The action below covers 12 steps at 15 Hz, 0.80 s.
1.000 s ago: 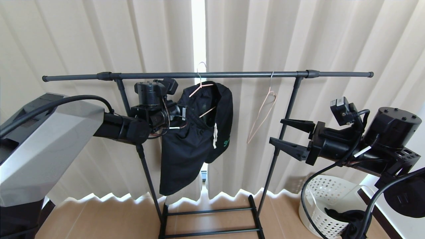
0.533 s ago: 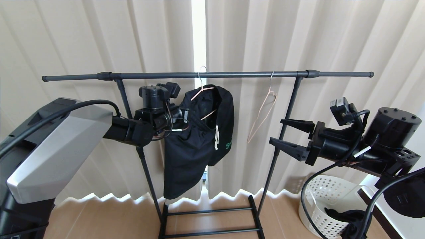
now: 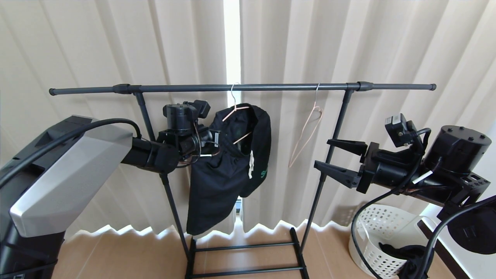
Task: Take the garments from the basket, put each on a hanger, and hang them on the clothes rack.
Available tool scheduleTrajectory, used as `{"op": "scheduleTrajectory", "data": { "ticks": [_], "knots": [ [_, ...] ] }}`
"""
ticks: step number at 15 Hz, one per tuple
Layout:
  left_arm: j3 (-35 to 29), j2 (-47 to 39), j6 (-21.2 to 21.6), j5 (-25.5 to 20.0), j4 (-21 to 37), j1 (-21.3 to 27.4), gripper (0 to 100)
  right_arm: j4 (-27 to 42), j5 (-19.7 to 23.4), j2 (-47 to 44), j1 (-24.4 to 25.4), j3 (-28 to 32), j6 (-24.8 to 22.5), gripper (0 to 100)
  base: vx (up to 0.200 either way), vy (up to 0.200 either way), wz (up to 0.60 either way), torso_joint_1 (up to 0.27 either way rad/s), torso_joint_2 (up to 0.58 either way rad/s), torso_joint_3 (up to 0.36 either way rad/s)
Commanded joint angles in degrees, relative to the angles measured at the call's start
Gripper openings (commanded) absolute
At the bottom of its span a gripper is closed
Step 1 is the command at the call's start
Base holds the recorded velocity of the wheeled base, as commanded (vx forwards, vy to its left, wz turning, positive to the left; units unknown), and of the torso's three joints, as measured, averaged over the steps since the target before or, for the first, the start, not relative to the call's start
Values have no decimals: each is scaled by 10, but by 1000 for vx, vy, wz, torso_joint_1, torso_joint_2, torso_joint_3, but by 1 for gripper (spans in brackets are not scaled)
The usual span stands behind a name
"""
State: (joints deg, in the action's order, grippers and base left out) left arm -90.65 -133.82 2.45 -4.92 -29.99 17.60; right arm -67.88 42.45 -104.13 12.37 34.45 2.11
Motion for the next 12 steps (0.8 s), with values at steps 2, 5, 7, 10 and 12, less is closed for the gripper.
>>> {"op": "scheduleTrajectory", "data": {
  "ticks": [2, 5, 7, 10, 12],
  "knots": [
    [14, 12, 0, 0, -1, -1, 100, -1, 0, 0, 0, 0, -1, 100, 0, 0, 0, 0, 0, 0],
    [57, 47, 1, -1, -2, 0, 100, -1, 0, -1, 0, 0, -1, 100, 0, 0, 0, 0, 0, 0],
    [83, 70, 2, -1, -2, 0, 100, -2, 0, -5, 0, 0, -1, 100, 0, 0, 0, 0, 0, 0],
    [183, 150, 7, -4, -3, 3, 100, -4, 0, -7, -3, 1, -1, 100, 0, 0, 0, 0, 0, 0],
    [301, 210, 1, -4, -19, 16, 100, -8, 0, 1, -11, -3, -3, 100, 0, 0, 0, 0, 0, 0]
  ]
}}
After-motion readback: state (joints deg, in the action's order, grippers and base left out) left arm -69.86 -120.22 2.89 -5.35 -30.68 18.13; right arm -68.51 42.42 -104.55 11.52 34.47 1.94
